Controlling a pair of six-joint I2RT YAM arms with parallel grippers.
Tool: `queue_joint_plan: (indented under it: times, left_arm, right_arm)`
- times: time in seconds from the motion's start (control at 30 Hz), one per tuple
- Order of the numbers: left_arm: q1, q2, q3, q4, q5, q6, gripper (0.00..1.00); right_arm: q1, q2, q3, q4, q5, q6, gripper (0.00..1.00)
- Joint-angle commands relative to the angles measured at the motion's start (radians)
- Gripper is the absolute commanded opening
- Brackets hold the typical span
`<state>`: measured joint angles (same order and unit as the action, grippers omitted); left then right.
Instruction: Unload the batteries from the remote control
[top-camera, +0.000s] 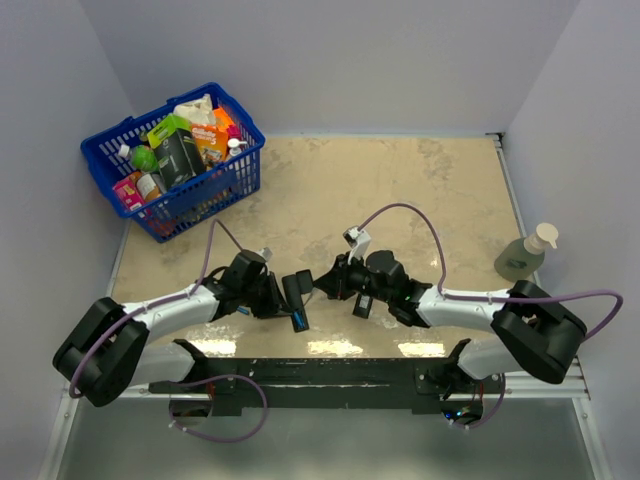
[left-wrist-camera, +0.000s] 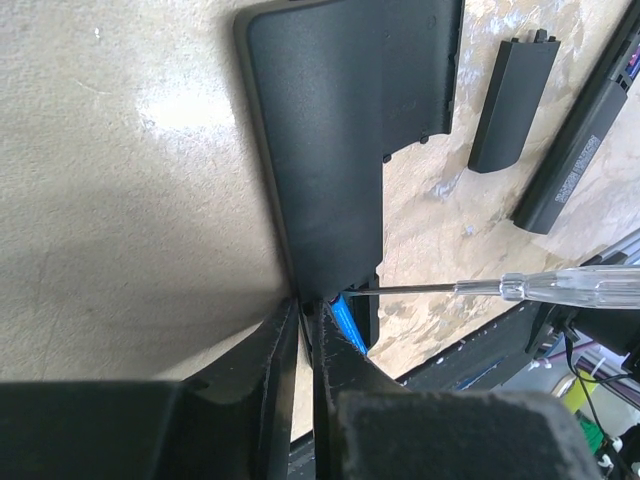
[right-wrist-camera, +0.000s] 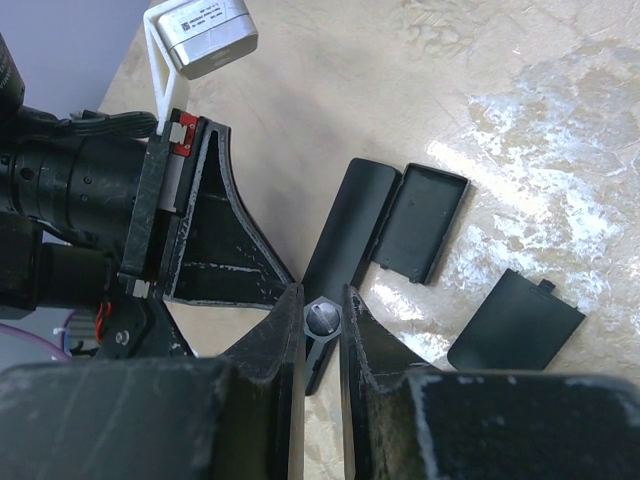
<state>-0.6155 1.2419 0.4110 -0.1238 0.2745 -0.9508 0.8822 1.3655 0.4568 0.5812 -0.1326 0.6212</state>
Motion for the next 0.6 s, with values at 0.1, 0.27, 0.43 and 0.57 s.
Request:
queue_joint_plan:
  times: [0.1,0.27,0.43,0.57]
  left_arm:
    - [-0.009,-0.013,-0.026,-0.053,-0.034,0.003,0.15]
    - [-0.007,-0.028,-0.029,-0.057,-0.035,0.003,0.15]
    - [-0.007,-0.036,-0.034,-0.065,-0.040,0.004,0.14]
    - [-0.007,-0.041,-0.040,-0.050,-0.034,-0.003,0.14]
  right_arm:
    - [0.000,-0.009,0.008,-0.100,-0.065,-0.009,0.00]
    - [-0.008,-0.023,0.008,-0.103,-0.068,0.002,0.00]
    - [-0.009,-0.025,0.010,-0.098,-0.078,0.014,0.00]
    - [-0.014,-0.022,0.009,-0.086,-0.082,0.025,0.00]
